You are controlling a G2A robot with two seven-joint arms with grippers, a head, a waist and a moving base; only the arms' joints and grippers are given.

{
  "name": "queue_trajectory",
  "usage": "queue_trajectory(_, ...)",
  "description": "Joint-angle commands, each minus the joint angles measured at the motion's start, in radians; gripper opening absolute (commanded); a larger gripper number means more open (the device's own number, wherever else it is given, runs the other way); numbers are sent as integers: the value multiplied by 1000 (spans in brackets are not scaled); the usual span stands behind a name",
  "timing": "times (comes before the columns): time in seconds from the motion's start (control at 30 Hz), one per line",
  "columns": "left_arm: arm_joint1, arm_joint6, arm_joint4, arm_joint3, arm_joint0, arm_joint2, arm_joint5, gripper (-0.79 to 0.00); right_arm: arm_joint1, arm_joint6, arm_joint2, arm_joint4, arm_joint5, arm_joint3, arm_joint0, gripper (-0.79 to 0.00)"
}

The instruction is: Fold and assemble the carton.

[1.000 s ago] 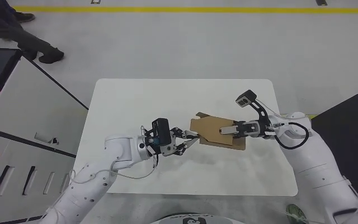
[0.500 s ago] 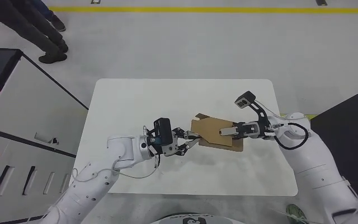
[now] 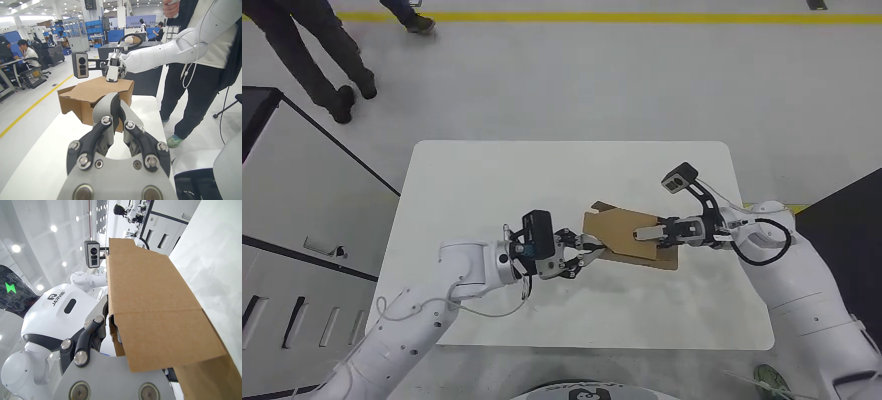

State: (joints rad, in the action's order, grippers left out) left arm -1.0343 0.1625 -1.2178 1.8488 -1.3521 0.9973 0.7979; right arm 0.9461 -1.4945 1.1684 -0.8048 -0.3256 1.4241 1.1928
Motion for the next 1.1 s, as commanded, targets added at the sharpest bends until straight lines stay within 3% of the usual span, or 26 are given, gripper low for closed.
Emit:
queue_trajectory(0.0,-1,-1,1,-3,3,-3,1,-785,1,-1,-1,-1,1,-1,0,-785)
queue_trajectory(1.07,-10,0,7,-11,12,-6,24,-785,23,5,-11,-20,-5,-13,-3,-785)
